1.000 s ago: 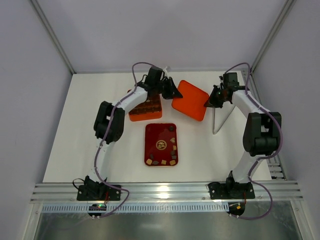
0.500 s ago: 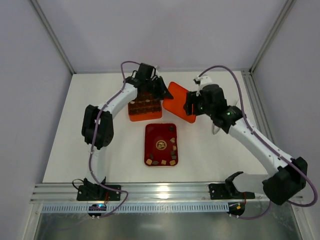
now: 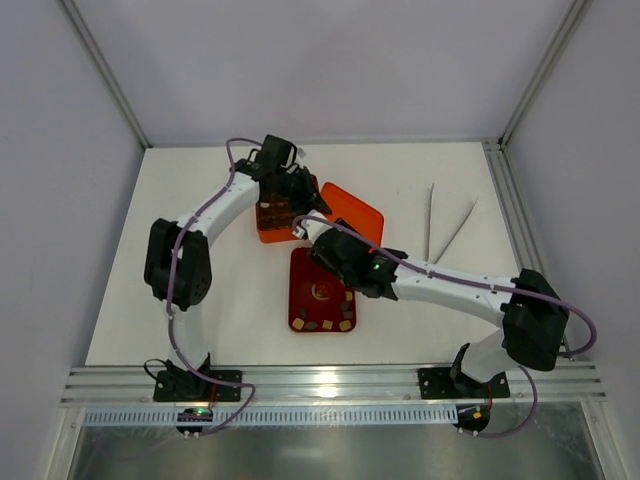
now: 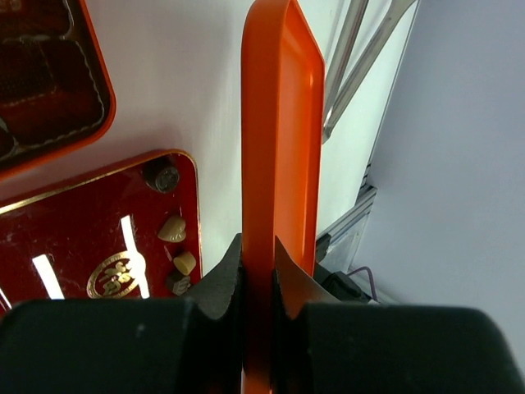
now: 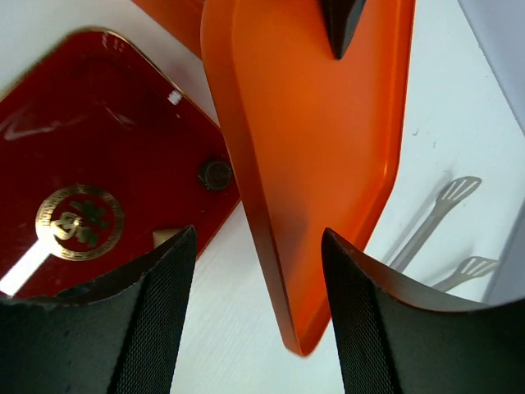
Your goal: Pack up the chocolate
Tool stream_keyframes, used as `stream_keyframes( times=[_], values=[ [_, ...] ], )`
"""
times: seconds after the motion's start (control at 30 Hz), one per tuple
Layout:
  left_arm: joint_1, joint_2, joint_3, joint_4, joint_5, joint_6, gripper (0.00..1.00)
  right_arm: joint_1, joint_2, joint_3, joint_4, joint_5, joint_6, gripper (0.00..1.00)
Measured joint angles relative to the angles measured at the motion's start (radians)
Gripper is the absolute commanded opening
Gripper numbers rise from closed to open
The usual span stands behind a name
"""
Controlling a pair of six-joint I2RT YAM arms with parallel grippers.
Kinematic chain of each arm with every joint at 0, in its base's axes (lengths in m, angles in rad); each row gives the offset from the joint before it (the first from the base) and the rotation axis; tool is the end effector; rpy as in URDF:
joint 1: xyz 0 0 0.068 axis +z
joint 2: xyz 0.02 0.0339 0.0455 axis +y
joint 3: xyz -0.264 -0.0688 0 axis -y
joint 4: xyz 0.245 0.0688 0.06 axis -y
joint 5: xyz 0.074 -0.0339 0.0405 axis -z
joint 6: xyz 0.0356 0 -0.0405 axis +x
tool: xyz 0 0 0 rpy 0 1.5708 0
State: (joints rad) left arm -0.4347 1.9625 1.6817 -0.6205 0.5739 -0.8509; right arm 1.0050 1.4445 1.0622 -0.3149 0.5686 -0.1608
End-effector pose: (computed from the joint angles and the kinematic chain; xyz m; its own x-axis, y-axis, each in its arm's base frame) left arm 0.3885 -0.2017 0.2658 -0.9646 -0.2483 -0.0891 -0.1001 0.6569 -0.7473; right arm 0.1857 0.2566 0.2729 -0.2613 -0.6631 -0.7014 -0.5388 0.7031 -0.4640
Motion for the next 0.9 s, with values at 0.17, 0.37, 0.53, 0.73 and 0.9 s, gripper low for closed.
stream_keyframes(
  times=[0.17, 0.37, 0.53, 0.73, 0.9],
  values=[
    [-0.001, -0.062, -0.044, -0.024, 0.004, 0.003, 0.00, 0.018, 0.113, 0.022, 0.015, 0.120, -0.070, 0.49],
    [0.005, -0.130, -0.068, -0.027, 0.004, 0.005, 0.07, 0.029, 0.156, 0.063, 0.074, 0.236, -0.173, 0.15],
    [0.018, -0.154, -0.082, -0.052, 0.002, 0.030, 0.65, 0.064, 0.171, 0.070, 0.126, 0.304, -0.224, 0.04],
    [0.028, -0.192, -0.085, -0.058, -0.044, 0.097, 0.88, 0.064, 0.169, 0.119, 0.133, 0.313, -0.228, 0.04],
    [0.093, -0.222, -0.078, -0.027, -0.064, 0.103, 0.93, 0.064, 0.135, 0.185, 0.044, 0.269, -0.184, 0.04]
  ],
)
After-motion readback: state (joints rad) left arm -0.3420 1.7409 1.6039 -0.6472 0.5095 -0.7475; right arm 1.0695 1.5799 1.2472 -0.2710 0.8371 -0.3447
